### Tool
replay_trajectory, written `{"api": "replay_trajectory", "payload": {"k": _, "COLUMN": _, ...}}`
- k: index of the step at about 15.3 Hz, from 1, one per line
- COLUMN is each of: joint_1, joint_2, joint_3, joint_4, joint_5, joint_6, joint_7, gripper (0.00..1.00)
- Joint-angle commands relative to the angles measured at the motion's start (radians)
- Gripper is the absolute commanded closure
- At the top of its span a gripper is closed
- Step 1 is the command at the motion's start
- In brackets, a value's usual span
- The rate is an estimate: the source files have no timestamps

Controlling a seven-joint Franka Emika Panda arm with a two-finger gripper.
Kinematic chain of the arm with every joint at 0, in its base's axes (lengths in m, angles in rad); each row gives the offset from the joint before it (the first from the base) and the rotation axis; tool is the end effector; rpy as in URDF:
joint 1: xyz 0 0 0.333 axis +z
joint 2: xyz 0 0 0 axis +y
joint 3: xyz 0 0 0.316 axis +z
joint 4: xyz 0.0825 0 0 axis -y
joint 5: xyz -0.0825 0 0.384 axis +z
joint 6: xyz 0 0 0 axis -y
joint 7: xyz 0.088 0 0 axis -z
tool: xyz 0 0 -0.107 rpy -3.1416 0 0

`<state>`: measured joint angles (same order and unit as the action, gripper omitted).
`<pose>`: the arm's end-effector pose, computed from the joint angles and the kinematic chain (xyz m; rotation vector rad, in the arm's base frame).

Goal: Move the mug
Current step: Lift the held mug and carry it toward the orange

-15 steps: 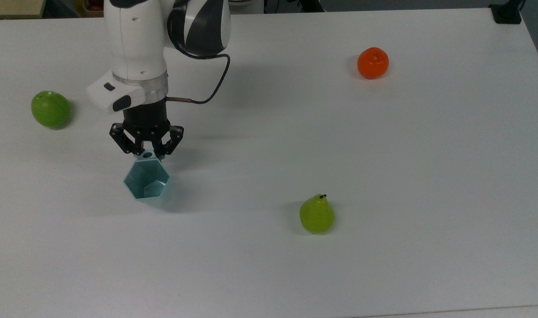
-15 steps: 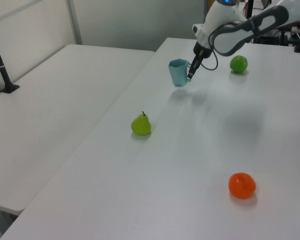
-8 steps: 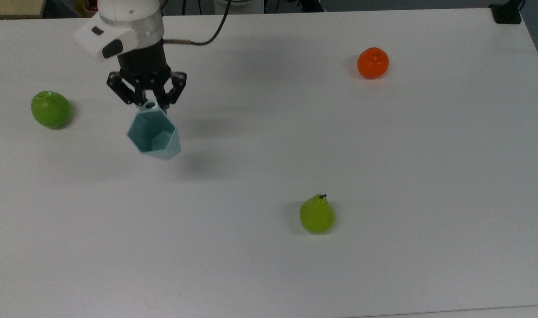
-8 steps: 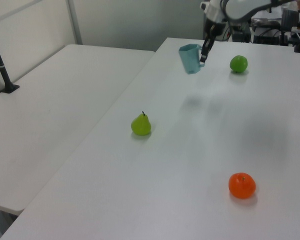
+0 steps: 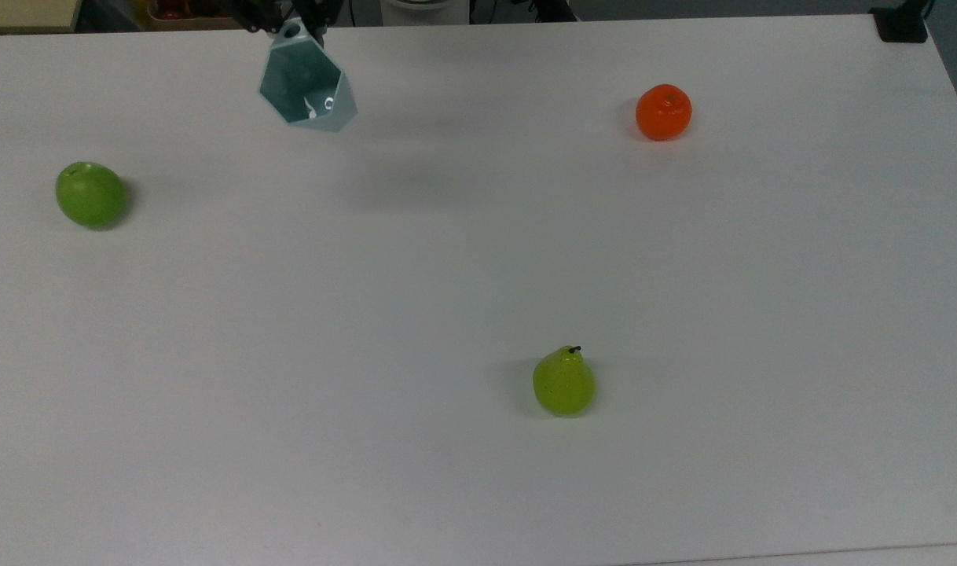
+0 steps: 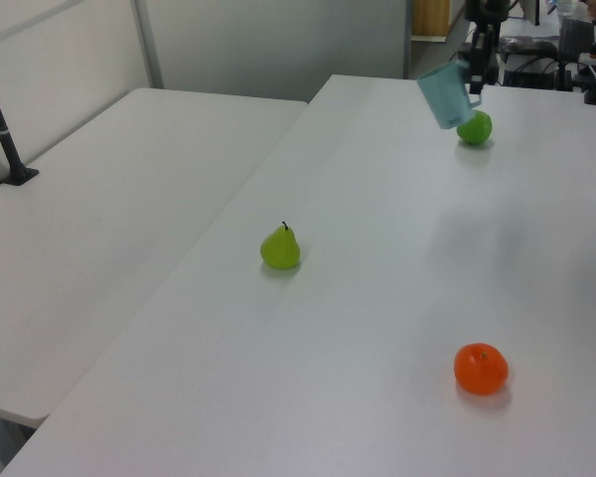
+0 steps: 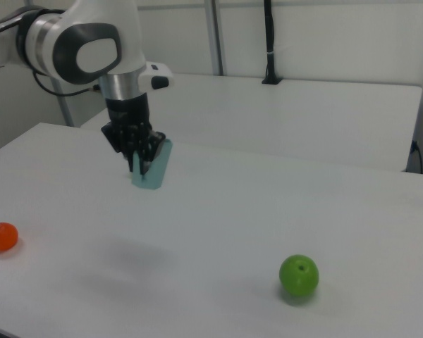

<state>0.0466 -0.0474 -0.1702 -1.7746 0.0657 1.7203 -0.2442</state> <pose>0.5434 -0.0632 0.5665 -3.0638 -0.1699 -0.0090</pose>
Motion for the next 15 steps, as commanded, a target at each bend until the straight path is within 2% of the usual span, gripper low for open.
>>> {"api": "replay_trajectory", "payload": {"k": 1, "joint_1": 0.016, "joint_2": -0.176, "joint_3": -0.009, "joint_4": -0.228, "joint_5": 0.006, "joint_6": 0.022, "joint_7": -0.010, "gripper": 1.00}}
{"api": "replay_trajectory", "payload": {"k": 6, "joint_1": 0.070, "joint_2": -0.227, "joint_3": -0.011, "joint_4": -0.417, "joint_5": -0.060, "joint_6": 0.180, "joint_7": 0.058, "gripper": 1.00}}
{"api": "replay_trajectory", "payload": {"k": 11, "joint_1": 0.078, "joint_2": -0.210, "joint_3": -0.011, "joint_4": -0.557, "joint_5": -0.072, "joint_6": 0.399, "joint_7": 0.060, "gripper": 1.00}}
{"api": "replay_trajectory", "payload": {"k": 15, "joint_1": 0.078, "joint_2": -0.155, "joint_3": -0.011, "joint_4": -0.585, "joint_5": -0.104, "joint_6": 0.475, "joint_7": 0.062, "gripper": 1.00}}
